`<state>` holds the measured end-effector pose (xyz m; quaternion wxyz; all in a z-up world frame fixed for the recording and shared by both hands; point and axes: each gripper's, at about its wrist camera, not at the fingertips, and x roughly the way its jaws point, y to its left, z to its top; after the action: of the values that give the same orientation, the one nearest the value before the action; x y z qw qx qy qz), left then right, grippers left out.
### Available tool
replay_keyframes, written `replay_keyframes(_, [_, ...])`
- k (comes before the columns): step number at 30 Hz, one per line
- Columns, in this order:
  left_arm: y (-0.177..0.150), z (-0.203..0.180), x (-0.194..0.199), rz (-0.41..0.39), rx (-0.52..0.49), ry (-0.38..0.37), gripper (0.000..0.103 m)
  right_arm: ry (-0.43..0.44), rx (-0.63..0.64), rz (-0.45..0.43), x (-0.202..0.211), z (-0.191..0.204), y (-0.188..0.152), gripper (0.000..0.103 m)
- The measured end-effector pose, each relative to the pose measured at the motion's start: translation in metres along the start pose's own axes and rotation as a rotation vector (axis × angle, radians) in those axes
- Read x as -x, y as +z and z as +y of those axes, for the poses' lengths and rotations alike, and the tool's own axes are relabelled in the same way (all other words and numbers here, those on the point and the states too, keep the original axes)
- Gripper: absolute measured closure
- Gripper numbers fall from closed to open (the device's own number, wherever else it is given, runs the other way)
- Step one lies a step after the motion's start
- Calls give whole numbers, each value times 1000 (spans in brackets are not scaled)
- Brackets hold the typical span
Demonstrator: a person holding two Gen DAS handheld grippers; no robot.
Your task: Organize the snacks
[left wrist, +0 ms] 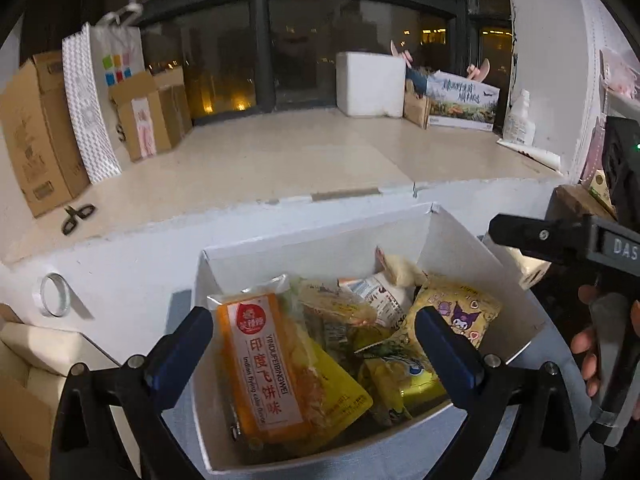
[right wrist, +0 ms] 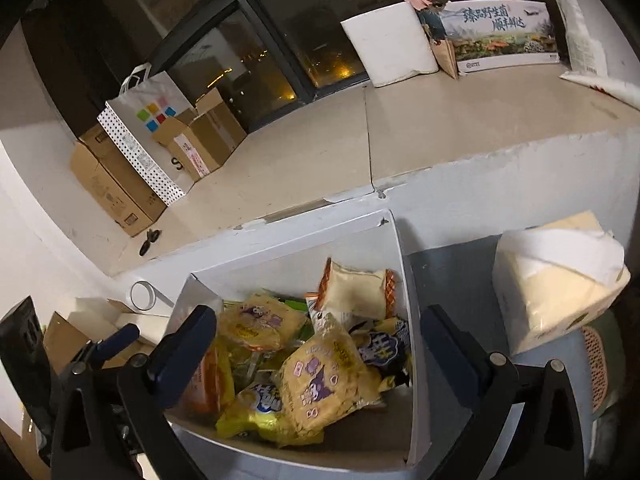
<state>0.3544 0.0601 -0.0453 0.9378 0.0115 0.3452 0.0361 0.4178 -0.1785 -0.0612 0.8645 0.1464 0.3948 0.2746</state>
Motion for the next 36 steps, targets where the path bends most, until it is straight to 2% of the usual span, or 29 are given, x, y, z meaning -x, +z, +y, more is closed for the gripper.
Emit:
replay_keyframes(2, [-2, -1, 16, -46, 5, 3, 0, 11, 5, -6, 6, 3, -2, 0])
replay_keyframes(5, [-2, 1, 41, -89, 37, -34, 0, -2, 82, -44, 25, 17, -8, 0])
replay_keyframes(8, [-6, 1, 64, -101, 57, -37, 0, -94, 234, -99, 54, 45, -20, 0])
replay_keyframes(10, [-13, 0, 80, -101, 71, -3, 0, -77, 307, -103, 71, 61, -30, 0])
replay_keyframes(14, [-36, -7, 117, -98, 70, -13, 0, -33, 369, -143, 114, 80, -60, 0])
replay_keyframes(18, [-65, -19, 165, -133, 67, -39, 0, 3, 370, -189, 157, 87, -96, 0])
replay_keyframes(22, [-91, -30, 210, -167, 77, -17, 0, 43, 391, -219, 191, 95, -134, 0])
replay_keyframes(27, [-114, -35, 245, -172, 97, -26, 0, -42, 374, -275, 225, 95, -171, 0])
replay_keyframes(30, [-126, -36, 252, -154, 127, -31, 0, -8, 333, -256, 235, 92, -189, 0])
replay_keyframes(33, [-136, -36, 253, -126, 157, -62, 0, 3, 347, -230, 239, 94, -195, 0])
replay_keyframes(36, [-140, -38, 253, -117, 144, -27, 0, -3, 359, -242, 242, 96, -195, 0])
